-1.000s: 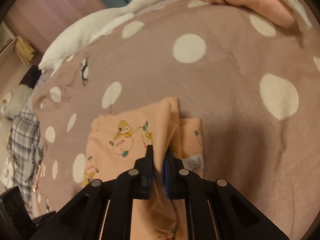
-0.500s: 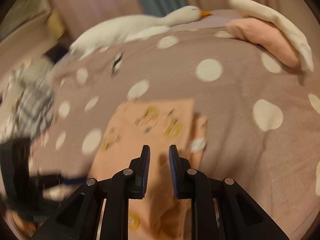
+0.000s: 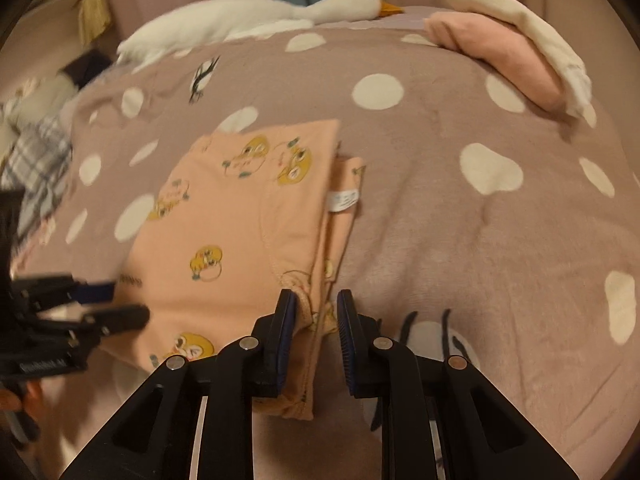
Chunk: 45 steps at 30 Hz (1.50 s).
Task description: Fold small clothes
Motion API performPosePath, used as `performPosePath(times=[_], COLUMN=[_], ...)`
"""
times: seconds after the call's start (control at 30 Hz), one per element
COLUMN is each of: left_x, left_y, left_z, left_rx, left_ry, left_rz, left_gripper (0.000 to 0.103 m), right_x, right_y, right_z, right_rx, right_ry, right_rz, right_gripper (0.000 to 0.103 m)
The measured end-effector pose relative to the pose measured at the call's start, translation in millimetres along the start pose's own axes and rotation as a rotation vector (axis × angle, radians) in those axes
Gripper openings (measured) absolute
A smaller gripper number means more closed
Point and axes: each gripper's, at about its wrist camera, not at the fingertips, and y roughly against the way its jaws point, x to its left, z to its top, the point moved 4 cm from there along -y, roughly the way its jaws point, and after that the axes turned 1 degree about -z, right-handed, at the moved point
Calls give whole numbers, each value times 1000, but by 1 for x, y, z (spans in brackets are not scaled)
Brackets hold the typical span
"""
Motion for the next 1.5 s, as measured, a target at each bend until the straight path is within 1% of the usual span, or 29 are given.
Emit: performPosePath(times=[0.1, 0.17, 0.27, 0.33, 0.47, 0.53, 0.6, 0.67, 0.73, 0.8, 0.83, 0.9, 0.97, 1.07, 1.17, 1.2, 1.27, 1.33, 1.4, 1.47, 1.5], left_x=[-1, -2, -3, -3, -3, -2, -2, -1, 2, 8, 14, 20, 25, 33, 38, 39, 40, 39, 39, 41, 42], left_y=[0, 0, -1, -1, -1, -1, 1, 8, 19, 28, 32, 34, 31, 19, 4, 1, -7, -14, -24, -39, -48], left_z=[-2, -2, -2, -3, -4, -5, -6, -8, -6, -1, 5, 16, 31, 53, 73, 78, 91, 101, 110, 114, 114], left_rx=[1, 2, 2, 2, 6, 9, 11, 6, -24, -51, -68, -79, -86, -85, -82, -83, -87, -89, -84, -56, -34], left_ry=[-3, -6, -12, -15, -19, -18, -14, -10, -6, 15, 40, 66, 81, 126, 179, 191, 221, 238, 238, 233, 228], left_rz=[7, 11, 20, 24, 30, 30, 26, 12, 7, -8, -25, -23, -24, -43, -51, -52, -57, -53, -32, 0, 19], left_gripper=[45, 45, 45, 45, 45, 45, 45, 43, 43, 43, 43, 43, 43, 42, 42, 40, 35, 35, 35, 35, 36], right_x=[-3, -1, 7, 14, 16, 10, 0, -10, -22, -33, -38, -44, -39, -20, 2, 10, 23, 35, 43, 46, 45], right_y=[10, 17, 27, 27, 12, 2, -3, -1, 3, 7, 9, 16, 25, 31, 27, 25, 17, 7, -4, -14, -16], right_z=[0, 1, 1, -2, -11, -17, -21, -23, -24, -25, -26, -26, -25, -21, -17, -16, -15, -17, -21, -27, -28], right_rx=[-42, -67, -102, -97, -39, 3, 27, 25, 16, 5, -3, -28, -72, -110, -126, -129, -128, -109, -79, -41, -33], right_ry=[-39, -56, -33, -2, 23, 7, -35, -82, -133, -145, -154, -179, -170, -123, -80, -70, -60, -44, -18, 10, 12], right_rz=[19, 55, 112, 122, 80, 36, 23, 19, 8, -64, -76, -45, -6, 67, 132, 155, 195, 215, 204, 174, 176], right_gripper=[20, 20, 20, 20, 20, 20, 20, 20, 20, 19, 20, 20, 20, 20, 20, 20, 20, 19, 19, 19, 19])
